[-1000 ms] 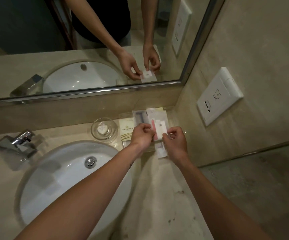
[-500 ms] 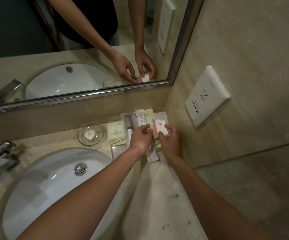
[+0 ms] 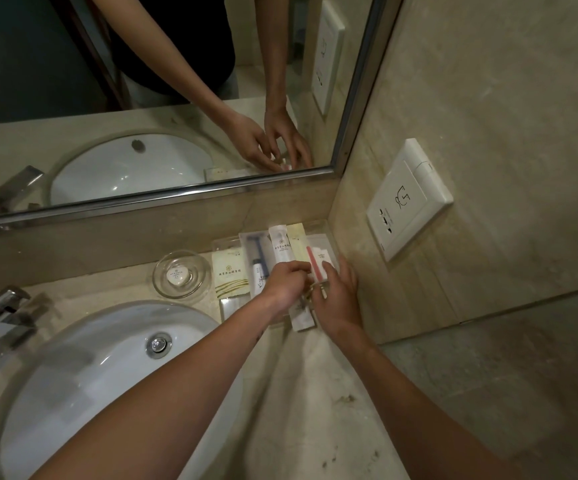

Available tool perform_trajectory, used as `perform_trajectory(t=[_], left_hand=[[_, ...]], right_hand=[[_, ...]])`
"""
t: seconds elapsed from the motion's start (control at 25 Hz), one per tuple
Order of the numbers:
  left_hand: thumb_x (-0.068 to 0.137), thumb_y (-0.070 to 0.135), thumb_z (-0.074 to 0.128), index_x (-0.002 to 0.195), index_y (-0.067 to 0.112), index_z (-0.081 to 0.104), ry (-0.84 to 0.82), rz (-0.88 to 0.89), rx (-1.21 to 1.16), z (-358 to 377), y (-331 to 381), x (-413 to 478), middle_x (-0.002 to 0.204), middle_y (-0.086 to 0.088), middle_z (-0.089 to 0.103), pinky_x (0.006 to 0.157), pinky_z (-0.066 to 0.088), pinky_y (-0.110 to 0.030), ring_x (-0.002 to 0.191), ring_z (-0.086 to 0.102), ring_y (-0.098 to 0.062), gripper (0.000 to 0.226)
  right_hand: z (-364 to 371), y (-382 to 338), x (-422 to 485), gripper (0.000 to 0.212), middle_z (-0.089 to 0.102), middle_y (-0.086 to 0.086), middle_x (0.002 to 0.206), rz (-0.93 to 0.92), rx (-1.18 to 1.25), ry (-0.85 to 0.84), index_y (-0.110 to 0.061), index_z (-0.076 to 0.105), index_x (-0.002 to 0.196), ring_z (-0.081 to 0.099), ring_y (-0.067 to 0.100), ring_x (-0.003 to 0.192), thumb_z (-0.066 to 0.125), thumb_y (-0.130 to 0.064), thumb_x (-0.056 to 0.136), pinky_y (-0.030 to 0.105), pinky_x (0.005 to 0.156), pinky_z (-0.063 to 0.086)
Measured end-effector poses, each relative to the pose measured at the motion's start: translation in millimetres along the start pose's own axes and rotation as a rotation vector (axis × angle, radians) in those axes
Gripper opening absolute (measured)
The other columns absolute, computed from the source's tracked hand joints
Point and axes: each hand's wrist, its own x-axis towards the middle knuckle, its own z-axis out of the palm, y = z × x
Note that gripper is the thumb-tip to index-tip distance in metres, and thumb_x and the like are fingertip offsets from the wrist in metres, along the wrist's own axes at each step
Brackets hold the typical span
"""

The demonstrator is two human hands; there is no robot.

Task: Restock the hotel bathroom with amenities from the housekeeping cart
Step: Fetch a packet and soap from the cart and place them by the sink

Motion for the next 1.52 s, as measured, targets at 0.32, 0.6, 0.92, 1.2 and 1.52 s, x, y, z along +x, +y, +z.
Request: perform_trajectory(t=[0.32,0.6,0.92,1.2,1.52], left_hand=[[0.099,0.001,0.043,0.128,0.008,0.065,0.014,0.172,0.247,1.4,-0.5,-8.2,0.127,-0.008,0.068,0.097,0.048,-0.025,0.115,0.063,-0.019,0.037],[0.088,0.013,0.055,0.126,0.015,0.064,0.084,0.685,1.07,-8.8,-15.4,-8.5,0.138,0.0,0.058,0.11,0.025,-0.038,0.139,0.041,-0.022,0.04],[0.092,0.017,0.054,0.146,0.019,0.044,-0.062,0.523,1.351,-10.9,-21.3,-2.4,0.165,-0.002,0.02,0.119,0.008,-0.061,0.156,0.005,-0.02,0.056],[0.094,0.018,0.051,0.149,0.023,0.042,-0.027,0.582,1.361,-14.9,-30.4,0.4,0.166,0.001,0.019,0.118,0.012,-0.058,0.156,0.006,-0.019,0.055],[0.096,0.019,0.049,0.151,0.022,0.039,-0.036,0.583,1.36,-13.8,-33.7,2.0,0.168,0.0,0.017,0.12,0.007,-0.057,0.157,0.003,-0.02,0.055]], right_hand=[[-7.3,5.0,-2.1,0.053,0.029,0.002,0.163,-0.081,-0.168,-0.136,-0.017,0.043,0.15,0.018,0.021,0.152,0.048,-0.008,0.098,0.035,0.123,0.019],[-8.1,6.0,-1.0,0.056,0.028,0.006,0.163,-0.097,-0.235,-0.129,-0.018,0.038,0.154,0.018,0.023,0.15,0.046,-0.014,0.099,0.033,0.12,0.019],[-15.8,8.8,-0.7,0.058,0.029,0.007,0.163,-0.149,-0.311,-0.146,-0.014,0.039,0.153,0.018,0.026,0.15,0.047,-0.009,0.096,0.037,0.119,0.022],[-21.0,6.1,-1.4,0.062,0.024,0.007,0.164,-0.156,-0.385,-0.165,-0.017,0.03,0.157,0.016,0.024,0.151,0.043,-0.012,0.096,0.039,0.12,0.025],[-24.1,5.3,-1.0,0.064,0.023,0.008,0.165,-0.142,-0.387,-0.206,-0.018,0.027,0.158,0.015,0.026,0.151,0.044,-0.014,0.096,0.041,0.121,0.025]])
